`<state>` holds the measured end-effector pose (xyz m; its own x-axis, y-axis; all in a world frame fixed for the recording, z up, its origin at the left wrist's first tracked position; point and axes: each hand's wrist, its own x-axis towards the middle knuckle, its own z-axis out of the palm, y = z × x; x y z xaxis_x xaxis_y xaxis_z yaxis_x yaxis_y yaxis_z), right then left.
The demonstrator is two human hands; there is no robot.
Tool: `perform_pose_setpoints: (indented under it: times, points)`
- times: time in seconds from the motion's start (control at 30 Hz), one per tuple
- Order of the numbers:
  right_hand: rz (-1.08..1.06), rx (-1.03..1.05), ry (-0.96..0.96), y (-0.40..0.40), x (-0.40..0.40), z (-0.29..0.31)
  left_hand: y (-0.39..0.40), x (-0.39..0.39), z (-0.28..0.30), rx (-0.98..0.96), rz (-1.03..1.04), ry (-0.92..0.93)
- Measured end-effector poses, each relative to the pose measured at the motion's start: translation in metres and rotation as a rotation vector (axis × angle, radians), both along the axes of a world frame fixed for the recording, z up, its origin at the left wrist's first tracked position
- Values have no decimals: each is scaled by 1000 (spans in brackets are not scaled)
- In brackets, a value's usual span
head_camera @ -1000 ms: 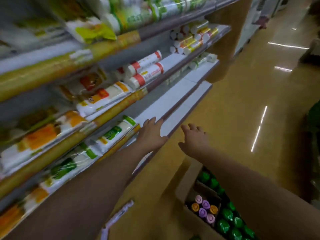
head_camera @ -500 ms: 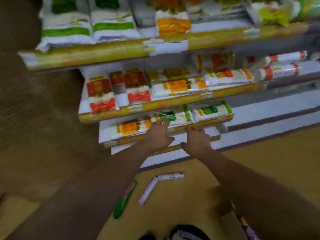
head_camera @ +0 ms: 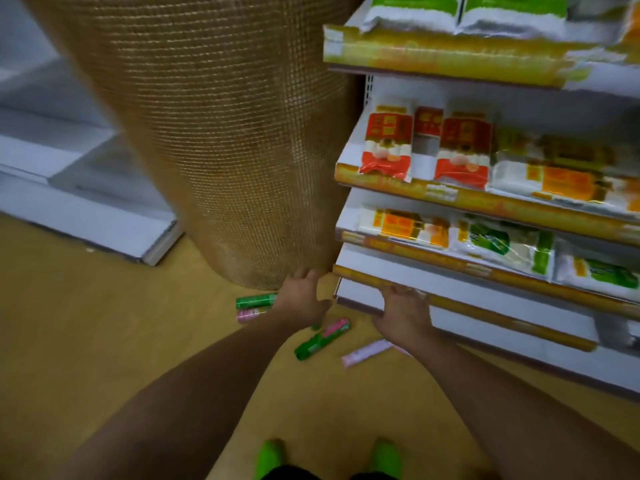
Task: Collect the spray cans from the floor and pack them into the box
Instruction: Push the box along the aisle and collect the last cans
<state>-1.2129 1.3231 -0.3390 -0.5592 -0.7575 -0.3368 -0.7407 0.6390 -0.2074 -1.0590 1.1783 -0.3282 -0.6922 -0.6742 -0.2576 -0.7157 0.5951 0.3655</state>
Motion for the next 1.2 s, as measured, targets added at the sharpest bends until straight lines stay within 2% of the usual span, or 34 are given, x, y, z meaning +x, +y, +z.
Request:
perform_pose_setpoints:
  times: [0.23, 0.43, 0.57, 0.7, 1.2]
  points:
    - [-82, 114, -63, -32, 60, -72, -44, 48, -91, 72, -96, -119]
    - [-140, 188, -131, -24, 75, -142, -36, 25, -164, 193, -141, -178]
    - [-197, 232, -138, -15, 37, -204, -27, -13, -224, 203, -170, -122]
    - [-222, 230, -120, -4, -15, -284, -16, -49, -305, 233, -159, -150]
    - [-256, 322, -18, 45, -177, -647, 13, -157, -667, 229, -114, -202]
